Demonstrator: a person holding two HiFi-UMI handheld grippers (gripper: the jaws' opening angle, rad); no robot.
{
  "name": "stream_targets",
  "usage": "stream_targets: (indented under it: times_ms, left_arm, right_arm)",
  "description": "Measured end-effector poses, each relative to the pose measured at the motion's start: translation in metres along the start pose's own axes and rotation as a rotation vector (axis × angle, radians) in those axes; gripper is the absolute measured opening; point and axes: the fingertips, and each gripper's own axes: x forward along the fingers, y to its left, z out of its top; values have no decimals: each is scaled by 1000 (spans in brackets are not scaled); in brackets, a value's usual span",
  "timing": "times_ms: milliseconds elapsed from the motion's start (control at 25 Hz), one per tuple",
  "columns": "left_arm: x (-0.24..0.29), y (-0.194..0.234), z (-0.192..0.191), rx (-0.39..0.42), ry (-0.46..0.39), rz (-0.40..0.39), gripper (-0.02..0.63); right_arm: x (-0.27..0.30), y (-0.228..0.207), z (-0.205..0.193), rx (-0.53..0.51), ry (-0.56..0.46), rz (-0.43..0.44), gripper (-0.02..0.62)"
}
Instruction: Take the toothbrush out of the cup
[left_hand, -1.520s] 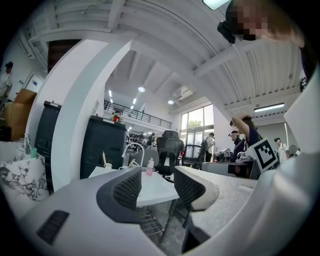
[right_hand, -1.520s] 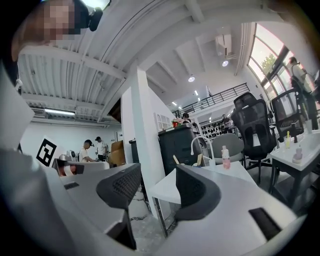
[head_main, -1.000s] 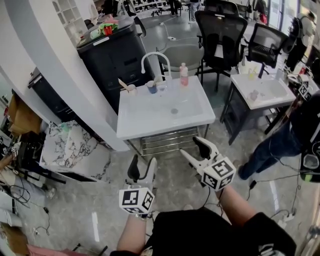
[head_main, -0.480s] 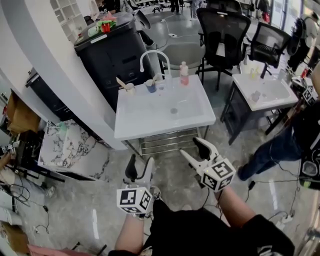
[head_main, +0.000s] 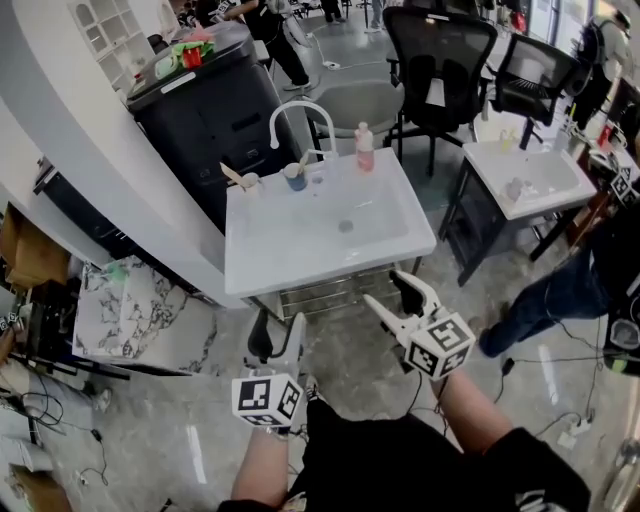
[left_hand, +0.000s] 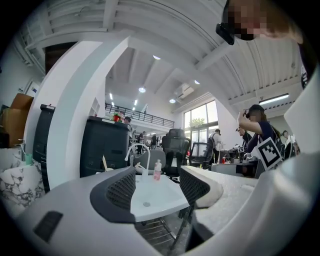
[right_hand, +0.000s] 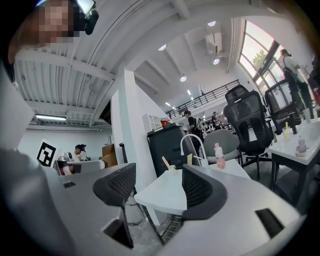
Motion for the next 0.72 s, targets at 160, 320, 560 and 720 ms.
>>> stream_targets:
  times_ms: [160, 320, 560, 720]
  left_arm:
    - [28, 38, 1, -10, 4, -19, 259]
    - [56, 86, 7, -14, 9, -46, 259]
    - [98, 165, 25, -27, 17, -82, 259]
    - [121, 214, 30, -36, 25, -109, 259]
  right_arm:
    - [44, -6, -3, 2, 1, -26, 282]
    - [94, -6, -3, 6, 2, -61, 282]
    - [179, -1, 1, 17, 11, -111, 284]
    - [230, 5, 4, 13, 4, -147, 287]
